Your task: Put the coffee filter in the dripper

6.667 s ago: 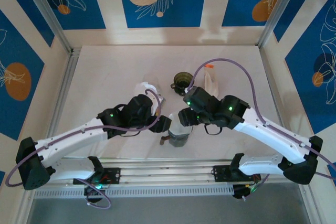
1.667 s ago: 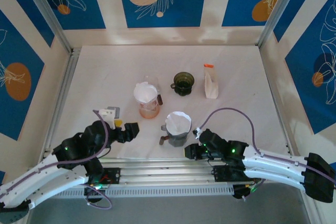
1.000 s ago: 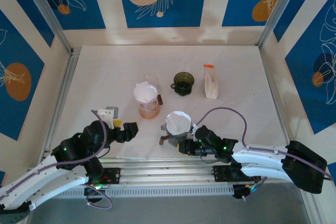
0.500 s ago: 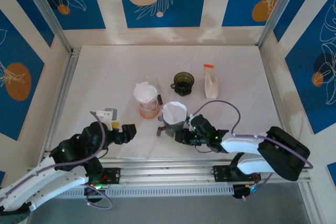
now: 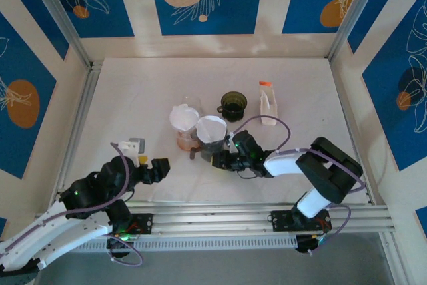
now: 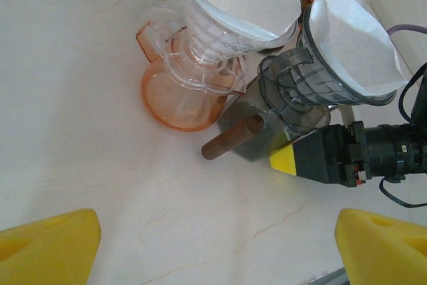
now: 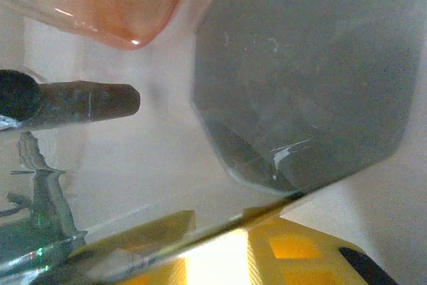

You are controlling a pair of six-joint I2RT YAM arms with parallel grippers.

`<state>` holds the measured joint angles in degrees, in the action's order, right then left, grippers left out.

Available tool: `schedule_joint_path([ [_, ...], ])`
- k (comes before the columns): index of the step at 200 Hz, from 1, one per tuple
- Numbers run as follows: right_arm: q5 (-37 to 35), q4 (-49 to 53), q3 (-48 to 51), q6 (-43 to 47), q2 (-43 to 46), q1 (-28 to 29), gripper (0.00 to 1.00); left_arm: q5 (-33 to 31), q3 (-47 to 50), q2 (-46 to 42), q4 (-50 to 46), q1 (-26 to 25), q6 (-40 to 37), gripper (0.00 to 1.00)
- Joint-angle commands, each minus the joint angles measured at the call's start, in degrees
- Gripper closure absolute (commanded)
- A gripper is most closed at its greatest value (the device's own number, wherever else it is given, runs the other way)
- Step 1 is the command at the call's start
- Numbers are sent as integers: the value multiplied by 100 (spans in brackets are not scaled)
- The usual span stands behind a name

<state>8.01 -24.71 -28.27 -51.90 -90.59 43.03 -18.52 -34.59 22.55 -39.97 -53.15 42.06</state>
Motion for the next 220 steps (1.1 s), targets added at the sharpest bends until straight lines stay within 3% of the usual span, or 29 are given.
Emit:
schedule_joint_path([
  [1, 261, -76, -276, 255, -204, -79, 74, -137, -145, -70, -119, 67, -32, 9],
  [164, 606, 323, -2039, 473, -1614, 39, 75, -332, -225, -191, -318, 84, -115, 8],
  [220, 374, 487, -1654, 479, -1265, 75, 69, -428, -345, -196, -429, 85, -202, 5],
])
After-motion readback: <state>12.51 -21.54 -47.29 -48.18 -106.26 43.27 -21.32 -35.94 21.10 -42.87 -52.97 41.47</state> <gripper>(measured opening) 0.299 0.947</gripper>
